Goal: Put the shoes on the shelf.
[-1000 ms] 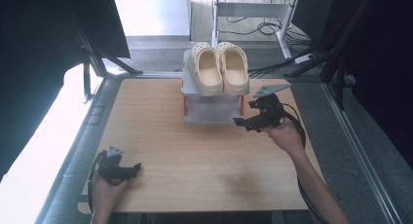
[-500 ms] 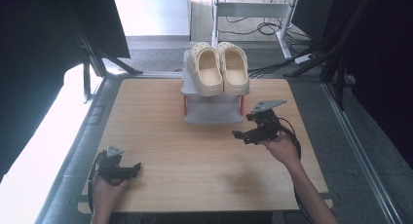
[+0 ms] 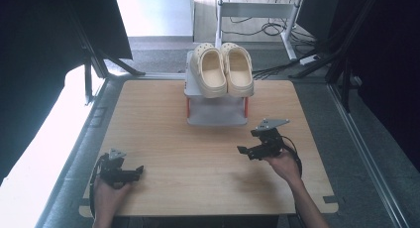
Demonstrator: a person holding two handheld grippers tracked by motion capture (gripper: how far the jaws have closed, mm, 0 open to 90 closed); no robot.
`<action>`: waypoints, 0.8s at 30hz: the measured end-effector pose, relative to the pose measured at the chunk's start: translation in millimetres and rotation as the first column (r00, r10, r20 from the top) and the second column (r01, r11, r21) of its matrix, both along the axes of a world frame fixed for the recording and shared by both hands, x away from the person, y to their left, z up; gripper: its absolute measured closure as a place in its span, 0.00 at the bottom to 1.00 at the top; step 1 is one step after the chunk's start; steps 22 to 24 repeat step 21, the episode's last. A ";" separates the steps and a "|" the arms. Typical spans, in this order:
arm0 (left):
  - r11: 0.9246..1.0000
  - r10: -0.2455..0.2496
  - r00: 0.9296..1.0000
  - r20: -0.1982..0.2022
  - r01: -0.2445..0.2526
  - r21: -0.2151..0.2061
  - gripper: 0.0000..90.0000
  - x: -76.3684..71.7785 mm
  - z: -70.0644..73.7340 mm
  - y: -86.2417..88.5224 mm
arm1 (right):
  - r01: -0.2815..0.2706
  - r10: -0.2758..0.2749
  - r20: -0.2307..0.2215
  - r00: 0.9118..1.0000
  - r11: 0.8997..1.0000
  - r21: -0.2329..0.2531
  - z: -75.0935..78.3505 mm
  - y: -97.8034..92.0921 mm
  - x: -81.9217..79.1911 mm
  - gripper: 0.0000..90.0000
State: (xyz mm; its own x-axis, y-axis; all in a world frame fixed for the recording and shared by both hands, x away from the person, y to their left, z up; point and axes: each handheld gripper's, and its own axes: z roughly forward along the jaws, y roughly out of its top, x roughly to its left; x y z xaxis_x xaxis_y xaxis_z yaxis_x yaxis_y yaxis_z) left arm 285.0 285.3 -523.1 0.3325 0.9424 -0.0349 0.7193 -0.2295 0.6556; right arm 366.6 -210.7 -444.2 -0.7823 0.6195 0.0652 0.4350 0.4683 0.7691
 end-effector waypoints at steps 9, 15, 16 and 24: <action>1.000 0.001 1.000 0.000 -0.001 0.001 0.00 -0.3 0.0 -0.6 | 0.013 -0.014 -0.038 0.999 0.999 -0.033 -47.3 -1.1 -2.0 0.14; 1.000 -0.001 1.000 0.001 0.001 0.001 0.00 -0.4 0.0 -0.9 | 0.028 -0.031 -0.039 0.999 0.997 -0.071 -74.1 -0.6 -4.1 0.11; 1.000 -0.002 1.000 0.000 0.002 0.002 0.00 -0.4 0.0 -1.0 | 0.033 -0.035 -0.026 0.999 0.997 -0.074 -74.9 -0.3 -4.7 0.11; 1.000 0.000 1.000 0.000 0.000 0.002 0.00 -0.5 0.0 -1.1 | 0.044 -0.045 -0.007 0.999 0.994 -0.100 -75.6 2.1 -6.8 0.11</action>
